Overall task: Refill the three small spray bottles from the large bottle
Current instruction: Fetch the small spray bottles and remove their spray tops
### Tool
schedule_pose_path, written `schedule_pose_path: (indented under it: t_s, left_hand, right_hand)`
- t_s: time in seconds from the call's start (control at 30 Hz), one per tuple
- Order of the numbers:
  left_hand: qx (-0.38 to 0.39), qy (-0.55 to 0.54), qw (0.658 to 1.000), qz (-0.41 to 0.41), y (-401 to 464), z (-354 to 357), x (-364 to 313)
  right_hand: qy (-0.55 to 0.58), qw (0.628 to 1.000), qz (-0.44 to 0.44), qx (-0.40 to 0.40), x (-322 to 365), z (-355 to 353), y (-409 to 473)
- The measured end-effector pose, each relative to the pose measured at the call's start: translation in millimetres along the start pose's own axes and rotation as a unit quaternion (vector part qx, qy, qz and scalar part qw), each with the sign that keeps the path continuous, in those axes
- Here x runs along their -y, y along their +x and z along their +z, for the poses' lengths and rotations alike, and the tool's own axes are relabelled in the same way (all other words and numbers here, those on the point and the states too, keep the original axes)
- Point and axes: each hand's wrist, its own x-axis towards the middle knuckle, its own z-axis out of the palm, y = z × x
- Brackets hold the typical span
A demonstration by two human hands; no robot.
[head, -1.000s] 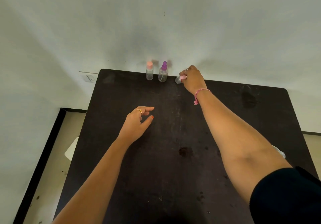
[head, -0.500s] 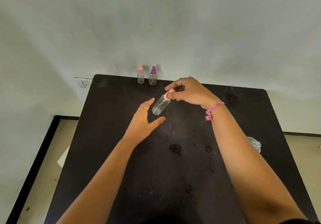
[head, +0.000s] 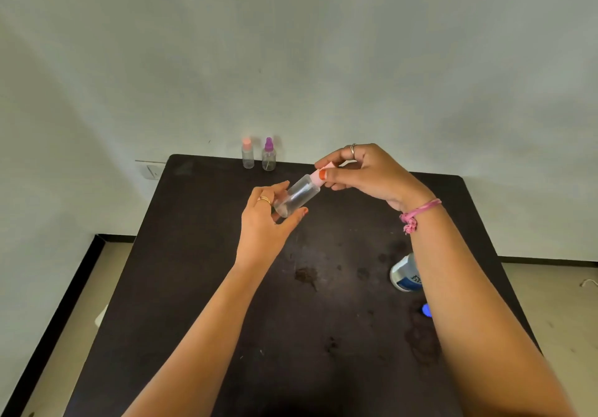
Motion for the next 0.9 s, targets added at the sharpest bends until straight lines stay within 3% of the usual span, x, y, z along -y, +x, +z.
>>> schedule_pose_path:
  t_s: [0.33, 0.53, 0.6, 0.77, 0.9]
  left_hand:
    - [-0.047, -0.005, 0.999, 0.025, -24.9, 12.3, -38.2]
    - [-0.034, 0.002, 0.999, 0.026, -27.2, 9.3, -49.4]
    - [-0.039, 0.003, 0.999, 0.027, -27.3, 7.8, -52.8]
    - [-0.033, 0.002, 0.999, 0.037, -32.5, 9.9, -58.8]
    - [-0.025, 0.006, 0.999, 0.023, -35.5, 11.8, -58.5]
  right_hand:
    - [-0.125, 0.992, -0.034, 0.003, 22.7, -20.8, -22.1]
    - [-0.180, 0.973, -0.121, 0.075, 47.4, -42.2, -41.8]
    - [-0.195, 0.972, -0.102, 0.086, 55.7, -47.9, -45.8]
    - [-0.305, 0.950, -0.068, 0.019, 67.6, -43.4, -48.6]
    - [-0.295, 0.948, -0.099, 0.069, 70.4, -50.6, -54.1]
